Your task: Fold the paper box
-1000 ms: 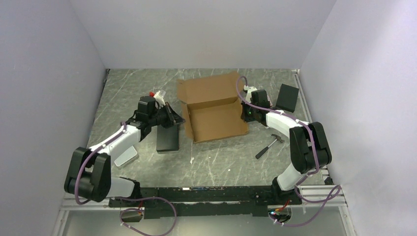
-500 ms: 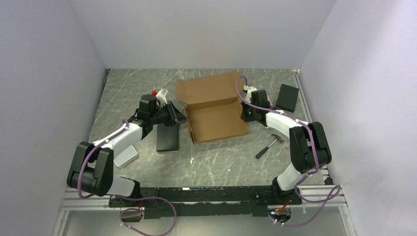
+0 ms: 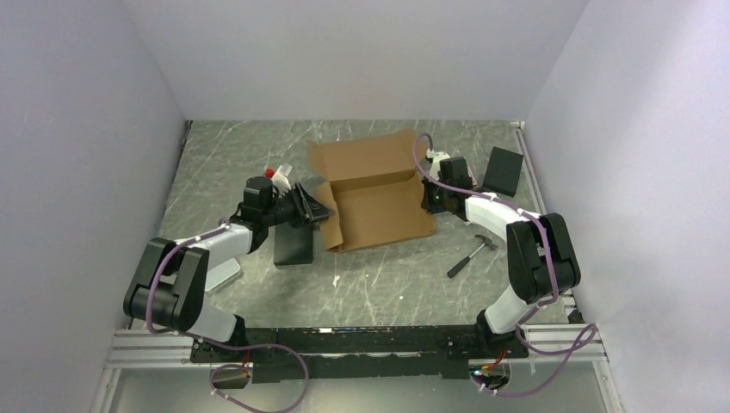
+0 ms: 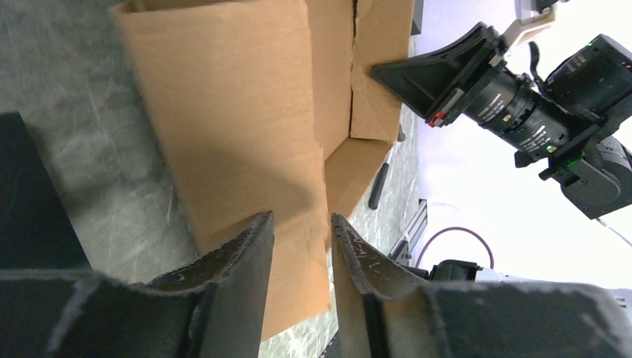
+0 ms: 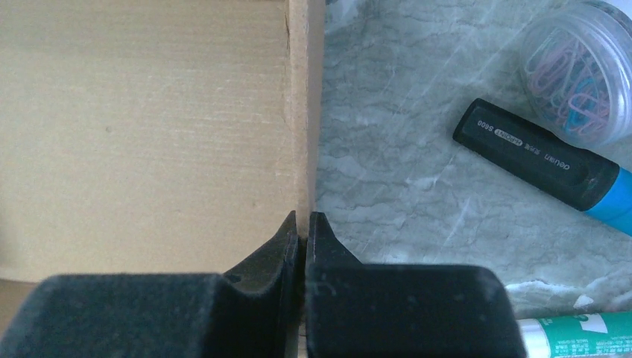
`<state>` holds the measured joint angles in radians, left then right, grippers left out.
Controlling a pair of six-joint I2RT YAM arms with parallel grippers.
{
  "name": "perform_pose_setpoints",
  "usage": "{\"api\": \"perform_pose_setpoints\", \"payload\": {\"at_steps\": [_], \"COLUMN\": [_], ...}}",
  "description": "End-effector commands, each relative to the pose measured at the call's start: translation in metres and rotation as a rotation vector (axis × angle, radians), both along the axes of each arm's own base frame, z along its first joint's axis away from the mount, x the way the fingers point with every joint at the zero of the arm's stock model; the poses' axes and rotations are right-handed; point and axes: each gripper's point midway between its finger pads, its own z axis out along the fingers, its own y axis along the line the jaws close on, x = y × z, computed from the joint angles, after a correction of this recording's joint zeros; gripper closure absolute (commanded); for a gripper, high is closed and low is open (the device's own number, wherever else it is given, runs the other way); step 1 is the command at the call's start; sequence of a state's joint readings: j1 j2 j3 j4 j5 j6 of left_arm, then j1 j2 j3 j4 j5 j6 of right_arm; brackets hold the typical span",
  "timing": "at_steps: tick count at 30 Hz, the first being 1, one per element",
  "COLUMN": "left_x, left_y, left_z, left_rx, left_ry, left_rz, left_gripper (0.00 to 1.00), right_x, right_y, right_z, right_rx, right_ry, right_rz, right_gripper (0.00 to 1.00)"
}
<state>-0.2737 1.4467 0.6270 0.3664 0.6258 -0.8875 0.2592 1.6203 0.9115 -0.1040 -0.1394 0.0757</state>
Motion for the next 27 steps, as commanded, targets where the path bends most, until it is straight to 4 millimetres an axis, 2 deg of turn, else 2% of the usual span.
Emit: {"api": "perform_pose_setpoints", "payload": {"at_steps": [1, 18, 27], "left_x": [-0.002, -0.003, -0.013], "left_y": [-0.003, 0.042, 0.051], "left_z": [0.003, 0.0, -0.013], "left_rx": [-0.05, 0.001, 0.034], "left_ry": [-0.014, -0.071, -0.037], "left_rz": [-0.014, 0.186, 0.218], "left_gripper": [0.59, 0.5, 0.61], "right_x": [0.011, 0.011, 0.011], "right_y": [0.013, 0.013, 0.013], "right_z": [0.013, 0.013, 0.013], "right_rx": [0.044, 0.044, 0.045], "right_ry": [-0.044, -0.044, -0.044], "right_rz": [0.024, 0.025, 0.026], "right_gripper": [1.0, 1.0, 1.0]}}
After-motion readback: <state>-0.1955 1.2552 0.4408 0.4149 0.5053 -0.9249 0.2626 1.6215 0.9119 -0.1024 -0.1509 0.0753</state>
